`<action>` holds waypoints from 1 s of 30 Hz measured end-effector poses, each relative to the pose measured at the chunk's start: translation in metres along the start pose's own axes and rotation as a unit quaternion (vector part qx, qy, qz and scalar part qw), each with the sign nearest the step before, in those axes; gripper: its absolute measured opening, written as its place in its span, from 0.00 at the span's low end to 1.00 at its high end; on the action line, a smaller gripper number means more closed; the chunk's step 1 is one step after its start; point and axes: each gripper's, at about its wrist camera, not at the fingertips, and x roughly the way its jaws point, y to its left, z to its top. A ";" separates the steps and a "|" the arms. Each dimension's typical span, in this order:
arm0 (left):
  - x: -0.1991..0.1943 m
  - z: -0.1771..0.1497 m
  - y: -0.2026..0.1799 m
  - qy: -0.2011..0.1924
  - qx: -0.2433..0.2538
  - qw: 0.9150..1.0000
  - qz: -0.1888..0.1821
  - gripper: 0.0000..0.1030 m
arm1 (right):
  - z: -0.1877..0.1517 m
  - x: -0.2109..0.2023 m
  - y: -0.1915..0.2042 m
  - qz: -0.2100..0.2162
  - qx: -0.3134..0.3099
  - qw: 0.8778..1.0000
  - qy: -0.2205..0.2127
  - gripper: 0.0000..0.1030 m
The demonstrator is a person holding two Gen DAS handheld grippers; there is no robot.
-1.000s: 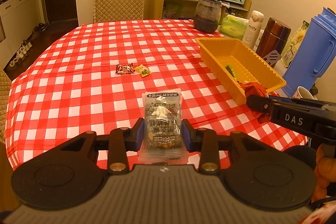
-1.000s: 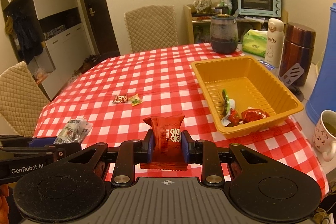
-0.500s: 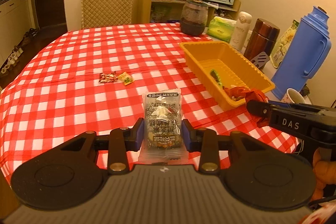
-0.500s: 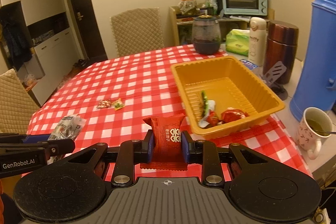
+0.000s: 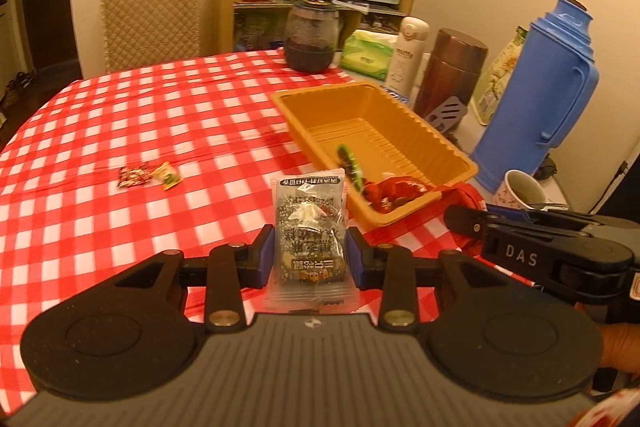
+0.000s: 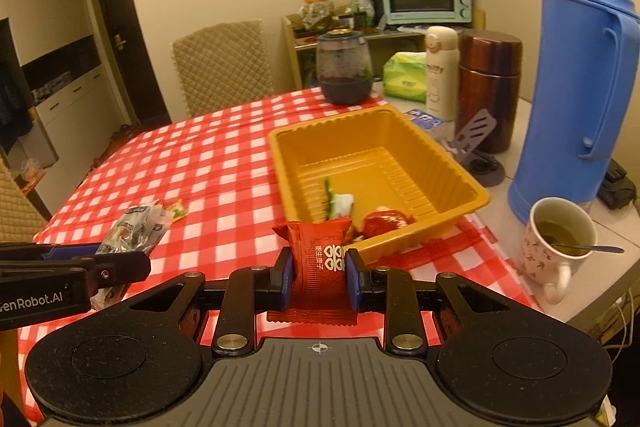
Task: Organize snacks
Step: 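Carry the nut packet in the left tool and red packet in the right tool over the tray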
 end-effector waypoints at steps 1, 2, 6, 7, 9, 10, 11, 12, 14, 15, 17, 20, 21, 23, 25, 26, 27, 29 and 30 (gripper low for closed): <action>0.003 0.002 -0.003 0.000 0.002 1.000 -0.003 0.33 | 0.001 0.001 -0.004 -0.002 0.002 1.000 -0.001 0.27; 0.006 0.004 -0.006 0.001 0.003 1.000 -0.006 0.33 | 0.003 0.002 -0.007 -0.004 0.004 1.000 -0.002 0.27; 0.019 0.013 -0.017 0.002 0.009 1.000 -0.015 0.33 | 0.012 0.006 -0.023 -0.012 0.011 1.000 -0.007 0.27; 0.023 0.016 -0.019 0.002 0.010 1.000 -0.017 0.33 | 0.014 0.008 -0.027 -0.015 0.013 1.000 -0.008 0.27; 0.030 0.021 -0.024 0.003 0.012 1.000 -0.020 0.33 | 0.019 0.012 -0.034 -0.019 0.016 1.000 -0.010 0.27; 0.034 0.023 -0.026 0.003 0.013 1.000 -0.022 0.33 | 0.021 0.014 -0.037 -0.021 0.017 1.000 -0.010 0.27; 0.038 0.026 -0.028 0.003 0.014 1.000 -0.025 0.33 | 0.023 0.016 -0.041 -0.022 0.017 1.000 -0.011 0.27; 0.042 0.028 -0.030 0.003 0.014 1.000 -0.027 0.33 | 0.026 0.019 -0.044 -0.024 0.018 0.999 -0.012 0.27; 0.049 0.032 -0.034 0.005 0.016 0.999 -0.031 0.33 | 0.030 0.023 -0.050 -0.027 0.019 0.999 -0.012 0.27; 0.053 0.034 -0.036 0.005 0.017 0.999 -0.032 0.33 | 0.033 0.026 -0.052 -0.027 0.020 0.999 -0.012 0.27; 0.060 0.038 -0.039 0.007 0.019 0.999 -0.036 0.33 | 0.036 0.031 -0.057 -0.029 0.020 0.999 -0.012 0.27; 0.069 0.043 -0.044 0.008 0.020 0.999 -0.040 0.33 | 0.042 0.037 -0.063 -0.031 0.020 0.999 -0.013 0.27; 0.072 0.045 -0.044 0.009 0.020 0.999 -0.042 0.33 | 0.044 0.040 -0.064 -0.031 0.019 0.999 -0.014 0.27; 0.078 0.048 -0.046 0.010 0.021 0.999 -0.044 0.33 | 0.048 0.045 -0.067 -0.031 0.018 0.999 -0.014 0.27; 0.084 0.050 -0.047 0.012 0.020 0.999 -0.045 0.33 | 0.052 0.050 -0.069 -0.031 0.016 0.999 -0.014 0.27; 0.087 0.051 -0.047 0.012 0.021 0.999 -0.045 0.33 | 0.054 0.052 -0.070 -0.031 0.015 0.999 -0.014 0.27; 0.089 0.053 -0.047 0.013 0.021 0.999 -0.046 0.33 | 0.056 0.055 -0.071 -0.030 0.014 0.999 -0.014 0.27; 0.094 0.055 -0.048 0.013 0.022 0.999 -0.047 0.33 | 0.060 0.059 -0.072 -0.030 0.012 0.999 -0.015 0.27; 0.096 0.056 -0.048 0.013 0.022 0.999 -0.047 0.33 | 0.062 0.062 -0.073 -0.029 0.011 0.999 -0.014 0.27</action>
